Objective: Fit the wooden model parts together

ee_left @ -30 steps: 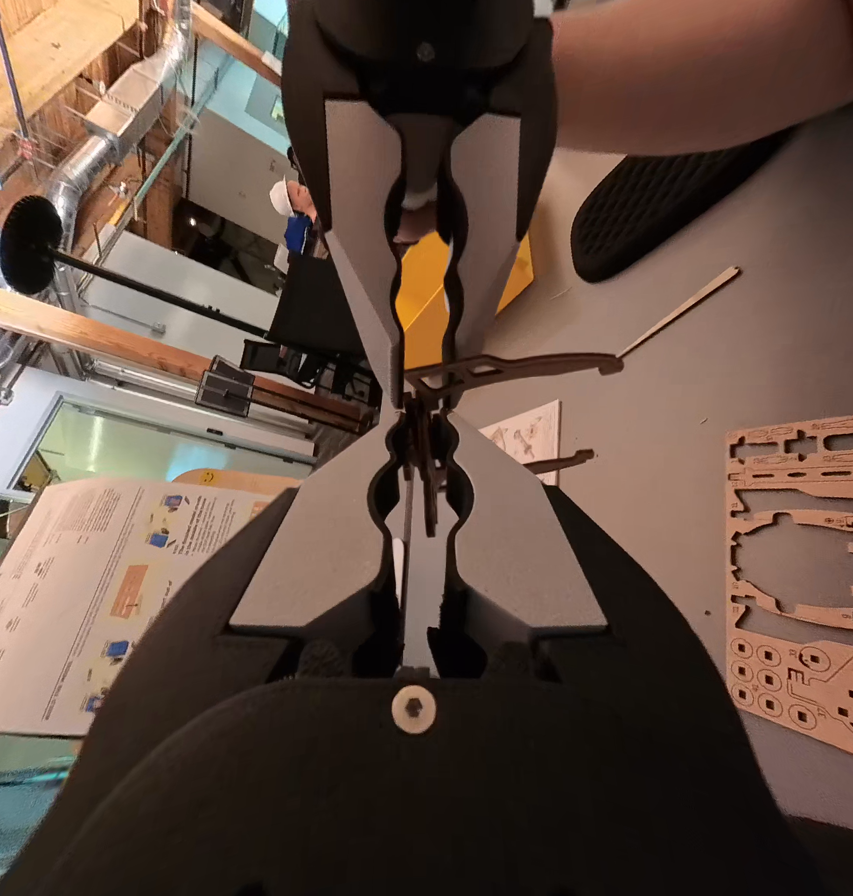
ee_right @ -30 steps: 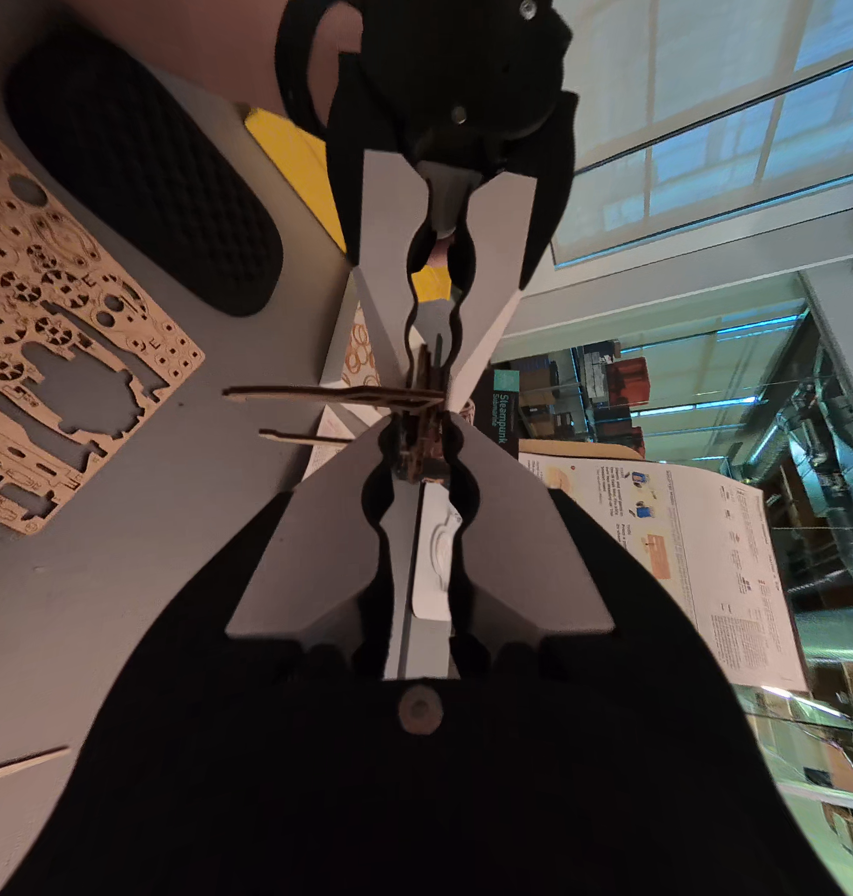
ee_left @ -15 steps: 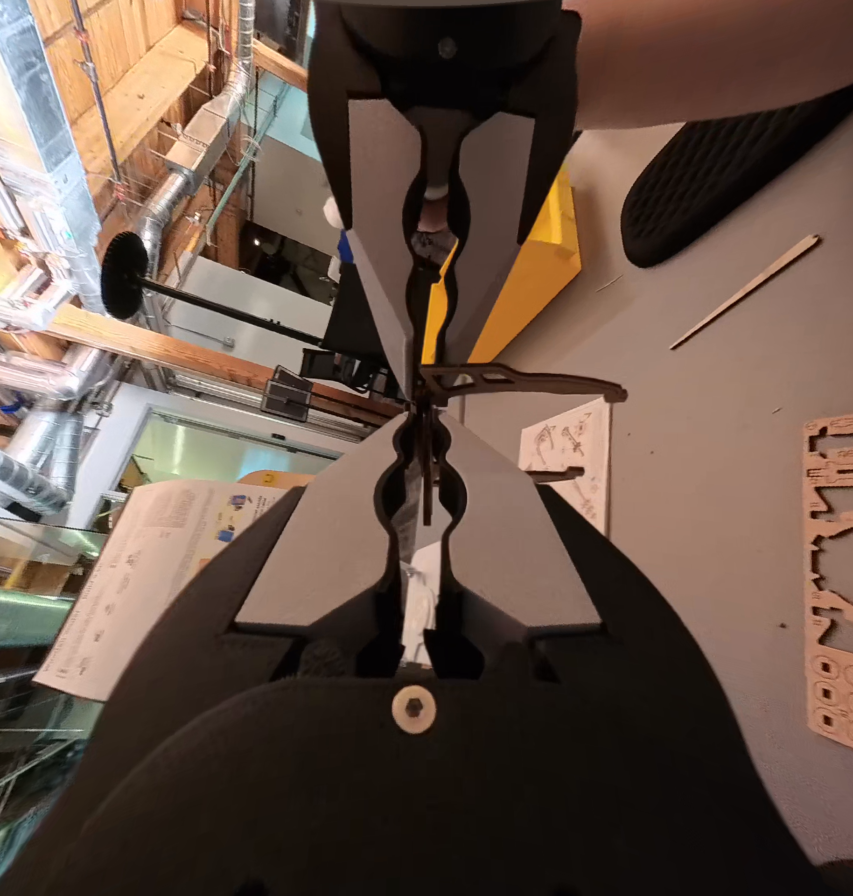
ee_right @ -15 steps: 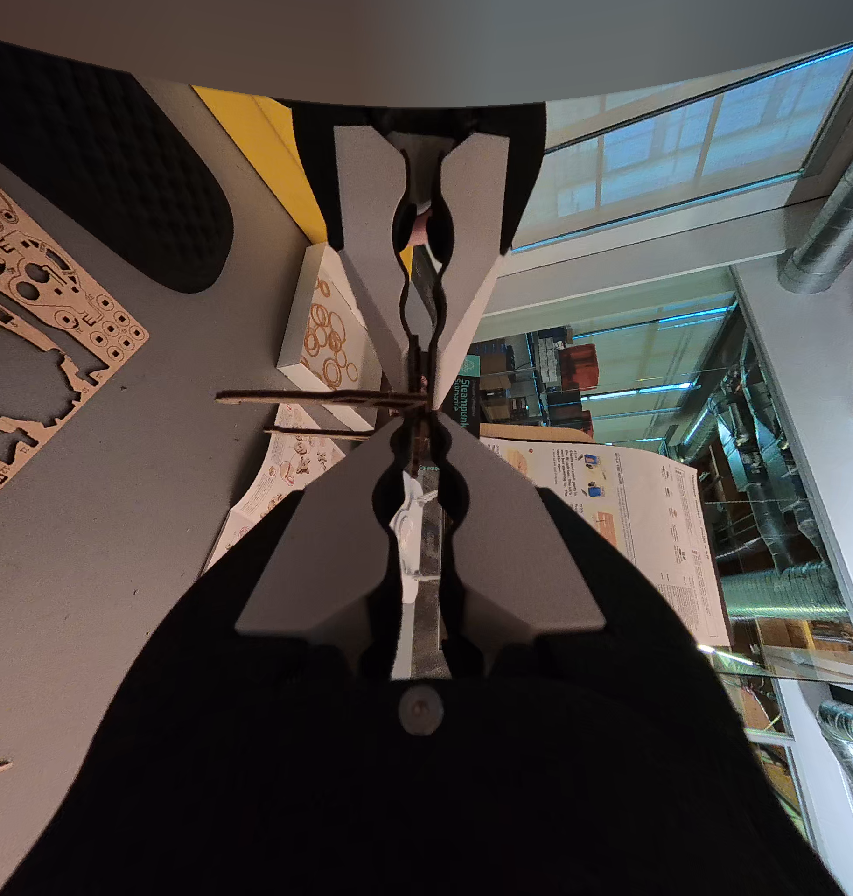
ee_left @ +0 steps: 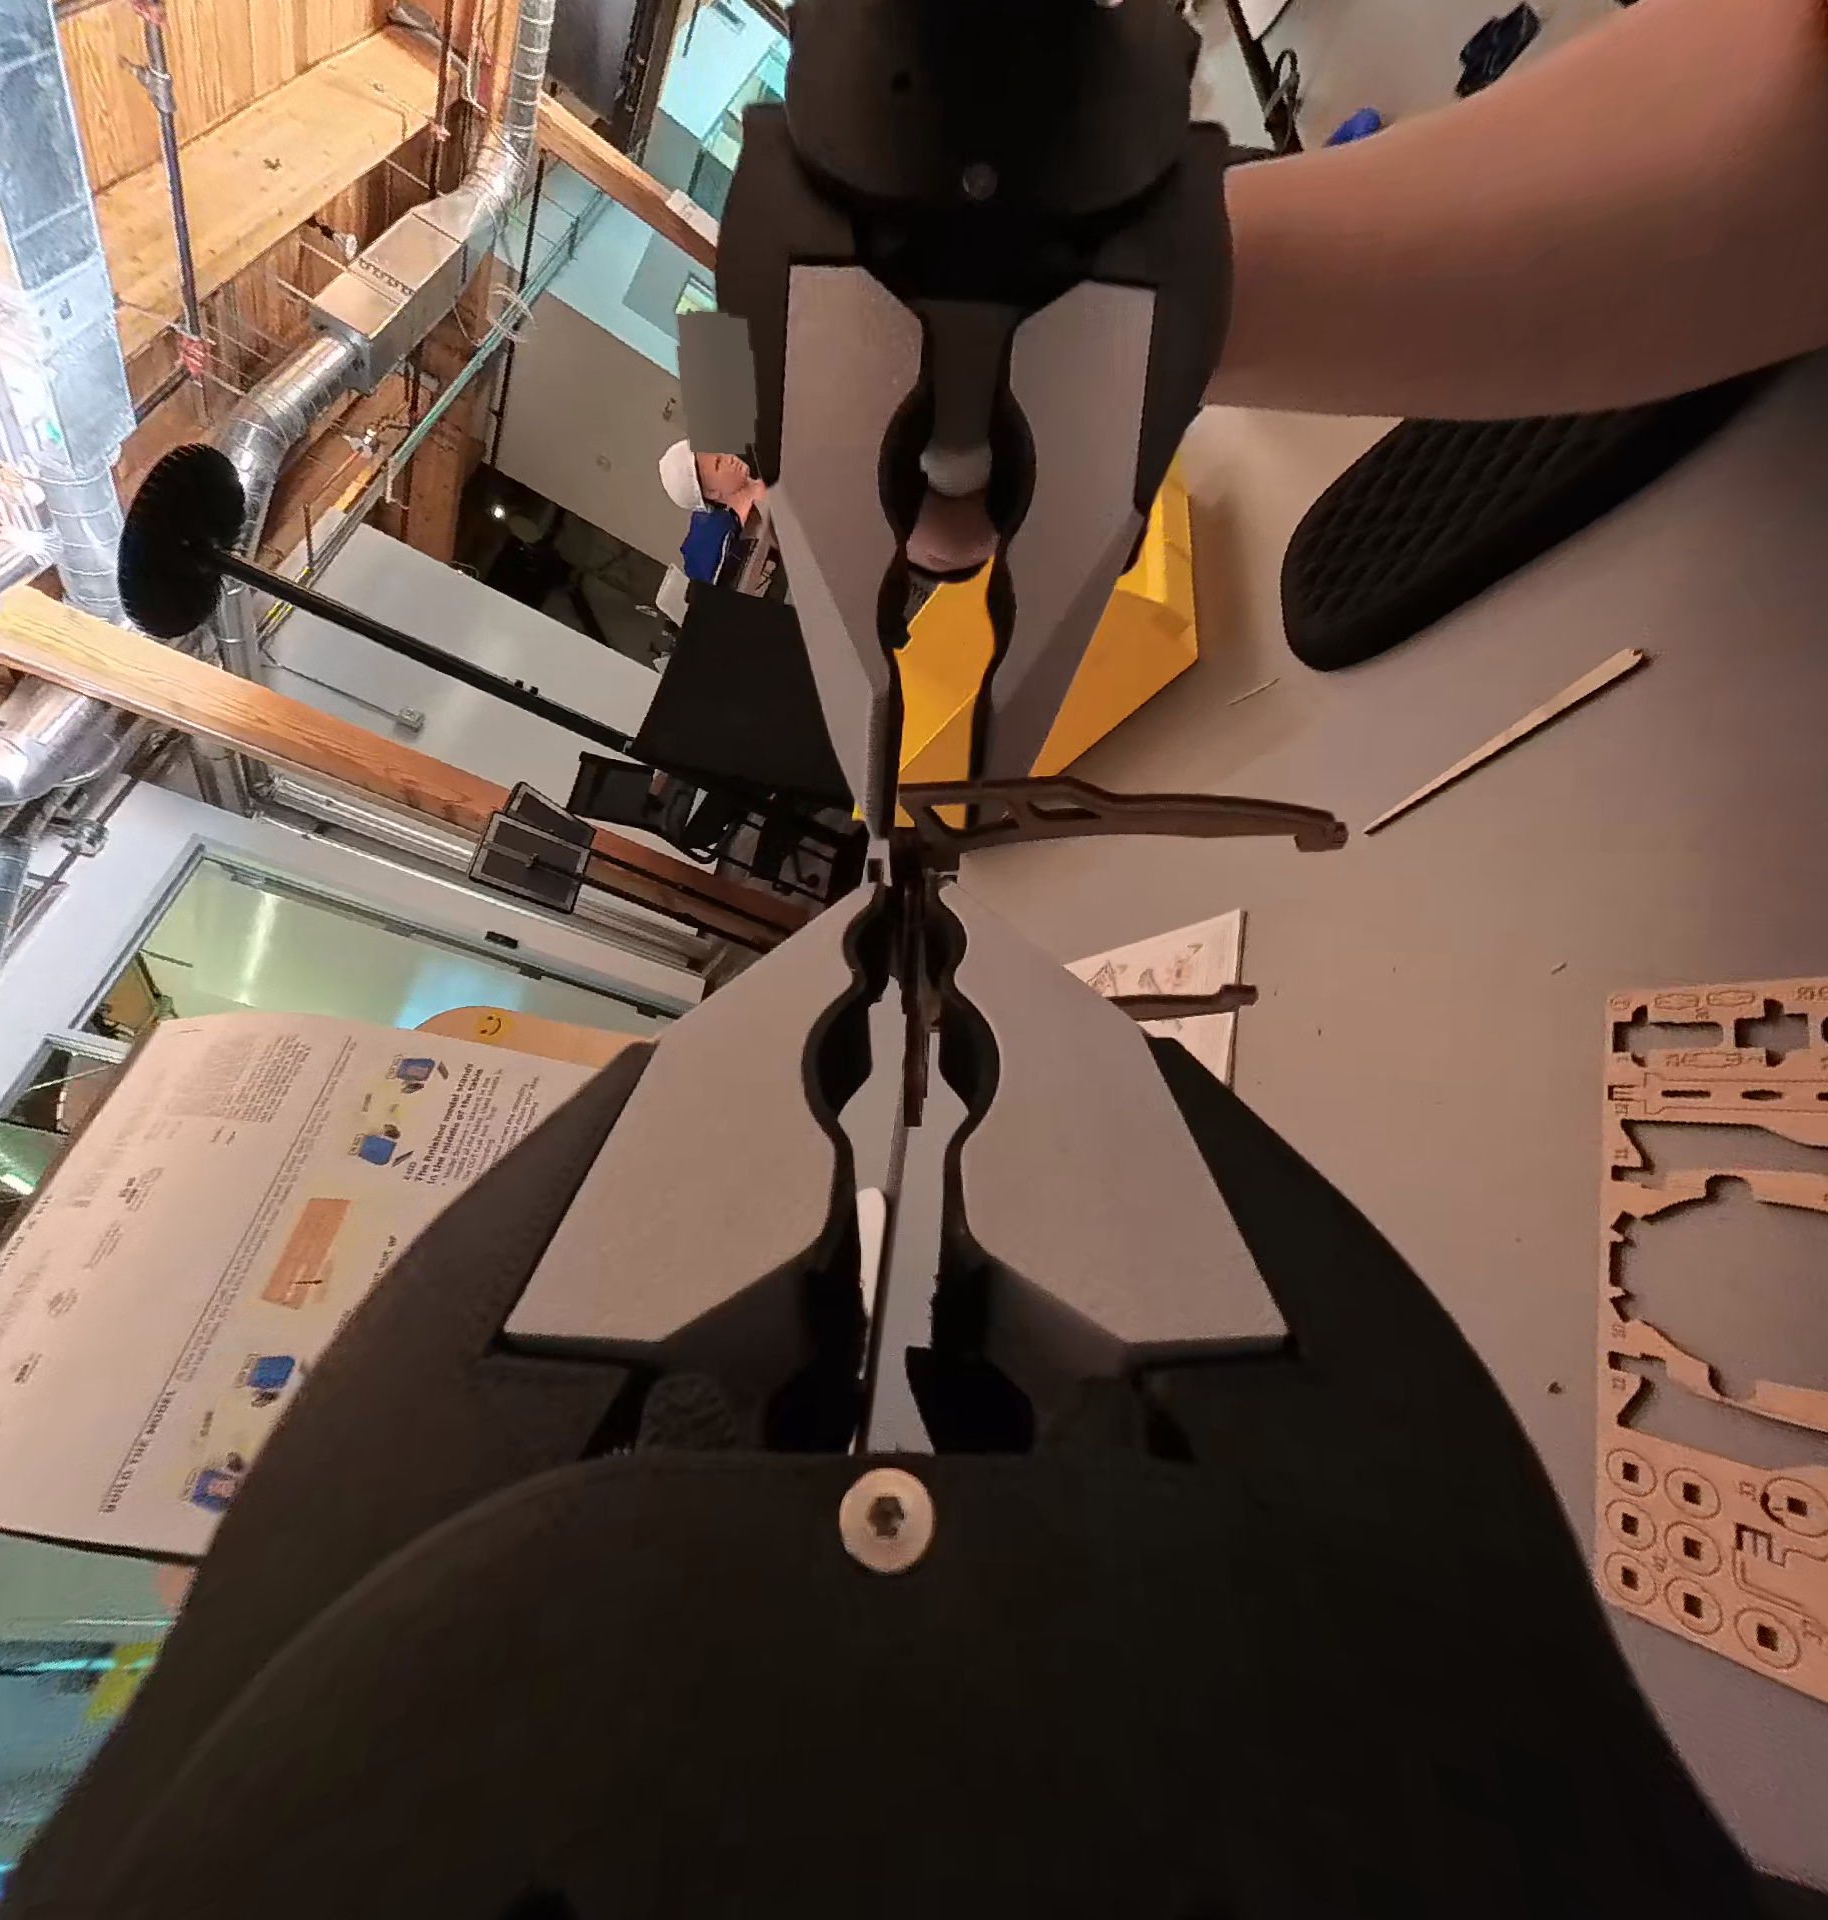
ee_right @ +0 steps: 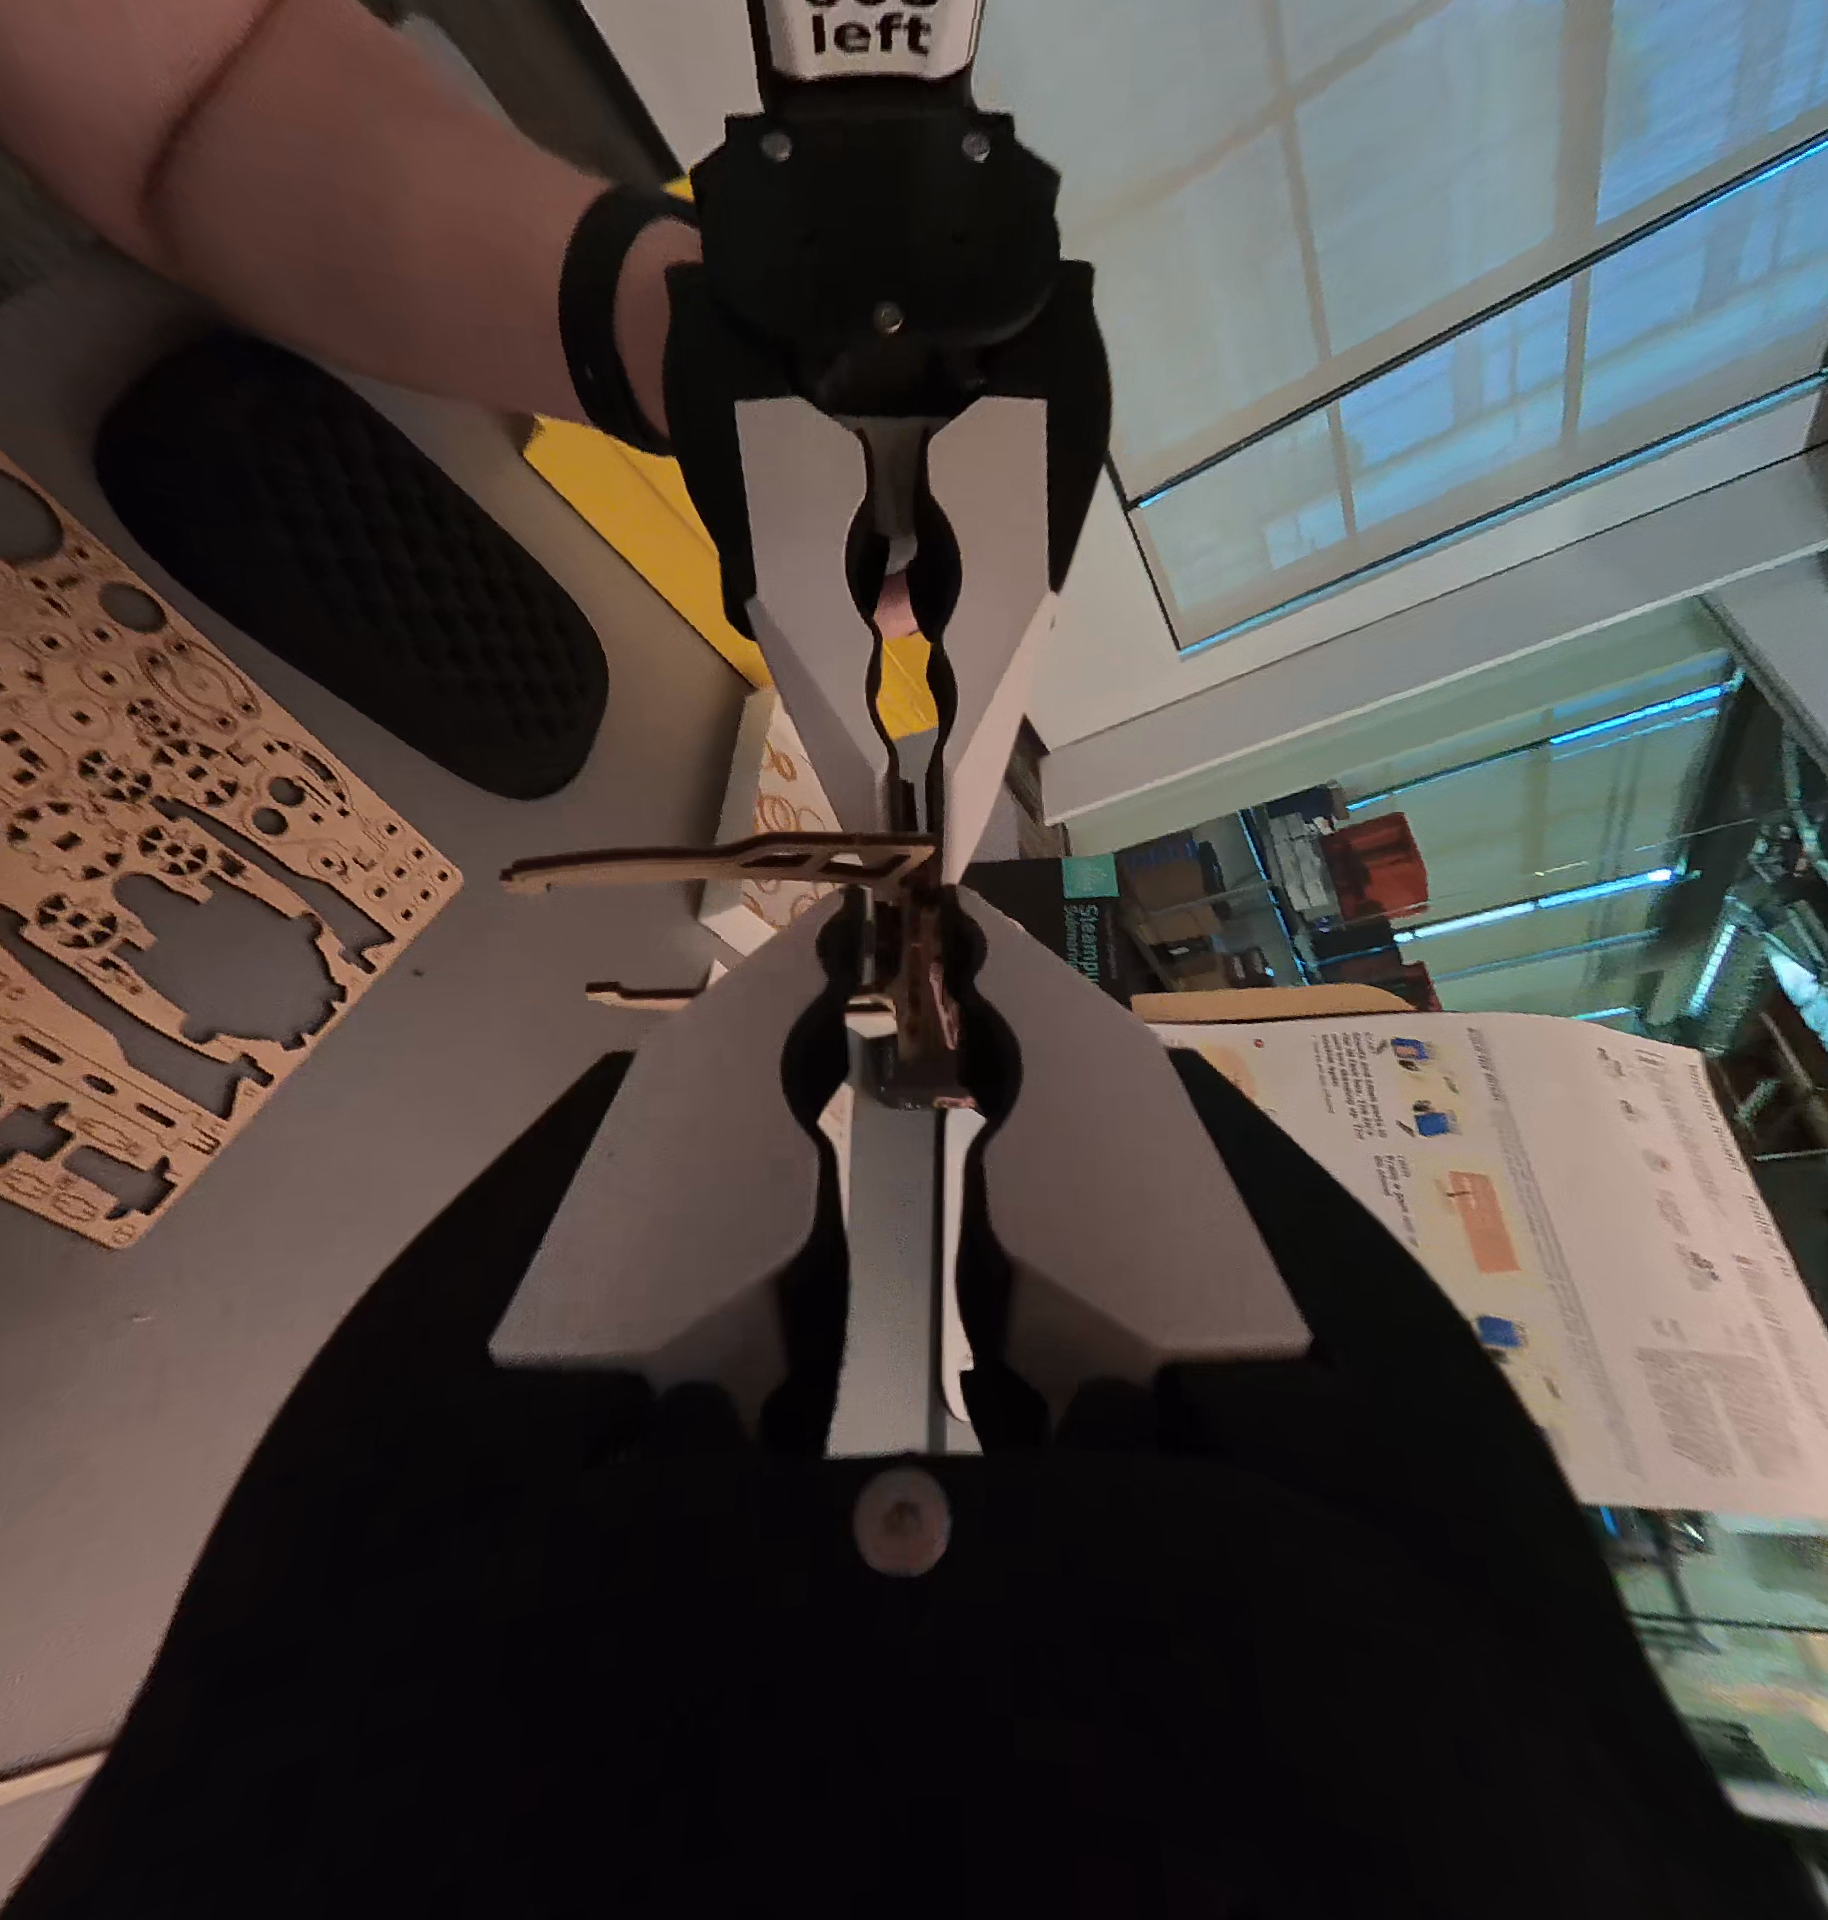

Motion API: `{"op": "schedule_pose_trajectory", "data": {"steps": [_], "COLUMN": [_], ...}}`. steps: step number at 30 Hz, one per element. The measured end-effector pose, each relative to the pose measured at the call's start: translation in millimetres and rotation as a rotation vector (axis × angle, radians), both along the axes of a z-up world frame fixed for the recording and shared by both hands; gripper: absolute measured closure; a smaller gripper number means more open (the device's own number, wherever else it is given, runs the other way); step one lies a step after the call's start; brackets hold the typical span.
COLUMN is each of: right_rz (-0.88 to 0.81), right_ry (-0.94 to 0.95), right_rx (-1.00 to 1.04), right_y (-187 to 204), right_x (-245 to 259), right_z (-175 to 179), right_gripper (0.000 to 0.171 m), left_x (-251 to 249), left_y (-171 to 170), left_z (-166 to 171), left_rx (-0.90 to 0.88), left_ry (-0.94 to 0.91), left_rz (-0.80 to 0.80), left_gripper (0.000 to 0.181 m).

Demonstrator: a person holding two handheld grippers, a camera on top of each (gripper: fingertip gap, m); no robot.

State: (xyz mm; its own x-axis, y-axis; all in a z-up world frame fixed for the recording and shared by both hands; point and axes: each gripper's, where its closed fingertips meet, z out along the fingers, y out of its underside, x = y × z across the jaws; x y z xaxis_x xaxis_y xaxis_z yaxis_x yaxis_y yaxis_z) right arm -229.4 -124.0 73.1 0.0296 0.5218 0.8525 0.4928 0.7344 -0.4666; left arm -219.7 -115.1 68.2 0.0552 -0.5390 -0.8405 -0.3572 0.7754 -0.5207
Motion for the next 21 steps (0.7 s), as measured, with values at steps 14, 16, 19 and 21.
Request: {"op": "schedule_pose_trajectory", "data": {"steps": [14, 16, 19, 21], "right_rz": [0.032, 0.046, 0.053, 0.045], "right_ry": [0.039, 0.056, 0.077, 0.082], "right_rx": [0.002, 0.034, 0.020, 0.009], "right_y": [-3, -5, -5, -3], "right_x": [-5, -4, -5, -6], "right_z": [3, 7, 8, 7], "right_gripper": [0.158, 0.160, 0.160, 0.159], "left_x": [3, 4, 3, 3], "left_y": [-9, -12, -13, -10], "left_z": [5, 7, 9, 9], "left_rx": [-0.218, -0.232, -0.277, -0.287], "left_ry": [-0.055, -0.072, -0.084, -0.089], "left_rz": [-0.083, -0.107, -0.122, -0.121], "left_gripper": [0.178, 0.179, 0.178, 0.178]}}
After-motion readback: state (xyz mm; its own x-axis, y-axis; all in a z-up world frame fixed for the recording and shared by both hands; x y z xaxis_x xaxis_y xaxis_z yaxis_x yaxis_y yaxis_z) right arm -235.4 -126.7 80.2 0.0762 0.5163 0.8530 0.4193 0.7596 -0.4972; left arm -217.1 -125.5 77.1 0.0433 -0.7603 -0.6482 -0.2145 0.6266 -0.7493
